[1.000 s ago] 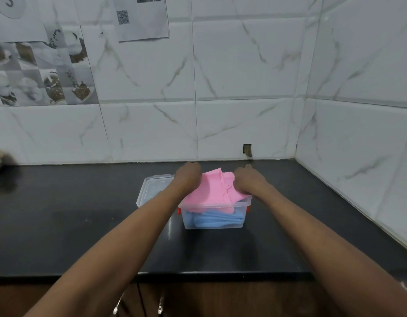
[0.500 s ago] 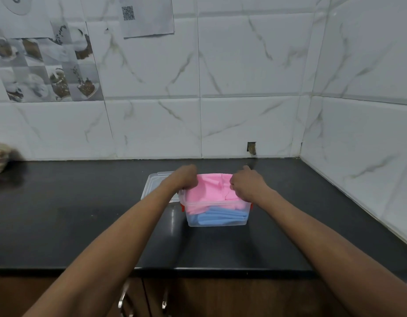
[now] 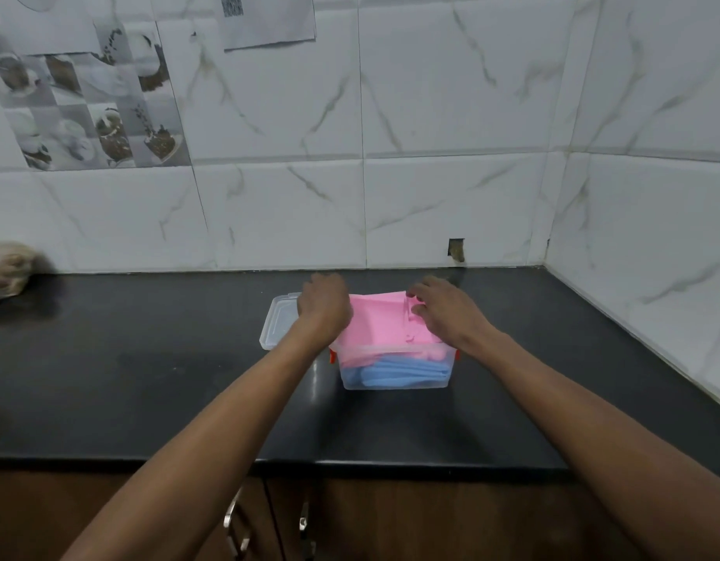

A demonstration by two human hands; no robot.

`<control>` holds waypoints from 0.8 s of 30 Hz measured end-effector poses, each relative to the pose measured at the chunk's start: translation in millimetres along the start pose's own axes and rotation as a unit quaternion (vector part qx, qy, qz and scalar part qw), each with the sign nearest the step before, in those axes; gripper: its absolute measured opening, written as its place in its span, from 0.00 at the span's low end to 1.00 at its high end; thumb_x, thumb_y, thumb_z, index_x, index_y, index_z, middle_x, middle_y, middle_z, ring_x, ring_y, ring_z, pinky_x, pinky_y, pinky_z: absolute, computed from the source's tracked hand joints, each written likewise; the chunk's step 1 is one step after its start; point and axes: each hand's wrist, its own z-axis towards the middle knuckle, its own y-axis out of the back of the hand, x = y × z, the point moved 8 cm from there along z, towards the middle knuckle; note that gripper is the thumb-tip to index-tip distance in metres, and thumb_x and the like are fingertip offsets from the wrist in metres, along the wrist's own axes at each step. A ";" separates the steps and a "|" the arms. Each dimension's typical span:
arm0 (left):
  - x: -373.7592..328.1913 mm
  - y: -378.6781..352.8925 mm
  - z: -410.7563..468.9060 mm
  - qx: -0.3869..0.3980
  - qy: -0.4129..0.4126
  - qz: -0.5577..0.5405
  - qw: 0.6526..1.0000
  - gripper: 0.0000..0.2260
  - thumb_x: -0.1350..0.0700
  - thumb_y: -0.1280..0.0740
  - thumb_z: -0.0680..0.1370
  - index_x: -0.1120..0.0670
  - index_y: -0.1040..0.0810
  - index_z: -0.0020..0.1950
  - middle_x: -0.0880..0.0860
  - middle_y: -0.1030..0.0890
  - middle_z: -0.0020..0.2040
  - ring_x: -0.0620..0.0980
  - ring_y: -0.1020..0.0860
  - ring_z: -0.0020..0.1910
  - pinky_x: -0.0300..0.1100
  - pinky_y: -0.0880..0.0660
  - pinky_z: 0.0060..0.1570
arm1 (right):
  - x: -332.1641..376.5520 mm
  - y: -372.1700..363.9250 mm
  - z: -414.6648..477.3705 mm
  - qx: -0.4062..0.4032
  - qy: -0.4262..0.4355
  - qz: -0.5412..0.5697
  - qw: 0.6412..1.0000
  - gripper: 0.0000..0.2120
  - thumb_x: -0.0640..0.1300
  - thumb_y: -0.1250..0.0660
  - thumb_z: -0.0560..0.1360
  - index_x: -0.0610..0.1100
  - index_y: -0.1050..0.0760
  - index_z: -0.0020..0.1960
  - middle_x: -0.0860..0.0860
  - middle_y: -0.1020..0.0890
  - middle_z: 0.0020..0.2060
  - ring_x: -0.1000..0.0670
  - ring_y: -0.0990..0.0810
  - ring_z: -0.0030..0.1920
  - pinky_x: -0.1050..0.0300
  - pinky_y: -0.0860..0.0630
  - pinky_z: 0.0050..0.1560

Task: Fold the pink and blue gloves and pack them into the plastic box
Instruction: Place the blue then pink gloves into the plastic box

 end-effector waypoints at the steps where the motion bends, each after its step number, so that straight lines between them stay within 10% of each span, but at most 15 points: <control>1: -4.1 -2.7 -3.0 0.004 -0.002 0.009 1.000 0.10 0.61 0.34 0.75 0.61 0.23 0.55 0.61 0.22 0.59 0.61 0.23 0.57 0.50 0.26 0.50 | 3.1 1.3 -0.3 -0.002 0.010 0.009 1.000 0.14 0.44 0.36 0.78 0.44 0.26 0.63 0.48 0.23 0.56 0.47 0.24 0.54 0.53 0.26 0.52; 10: -31.7 -20.9 -8.3 0.020 0.007 -0.015 1.000 0.09 0.61 0.36 0.75 0.58 0.25 0.55 0.60 0.19 0.57 0.61 0.23 0.58 0.47 0.29 0.50 | -4.7 -17.9 2.6 0.082 -0.018 0.060 0.995 0.21 0.49 0.34 0.77 0.47 0.32 0.68 0.46 0.27 0.66 0.44 0.32 0.66 0.47 0.32 0.65; 19: -28.9 -29.6 2.0 0.138 0.091 -0.091 0.982 0.31 0.63 0.33 0.71 0.65 0.42 0.70 0.60 0.20 0.58 0.60 0.22 0.59 0.51 0.26 0.56 | -9.6 -24.7 4.2 0.106 -0.024 0.059 0.992 0.22 0.39 0.40 0.80 0.45 0.36 0.73 0.44 0.31 0.68 0.43 0.35 0.68 0.52 0.36 0.66; 24: -38.4 -22.4 -0.8 0.235 0.117 -0.341 0.903 0.11 0.64 0.39 0.77 0.61 0.32 0.59 0.64 0.26 0.56 0.66 0.21 0.53 0.56 0.20 0.44 | -9.6 -29.8 4.7 0.123 -0.019 0.031 0.992 0.26 0.39 0.38 0.79 0.45 0.39 0.75 0.43 0.30 0.66 0.43 0.33 0.65 0.51 0.34 0.63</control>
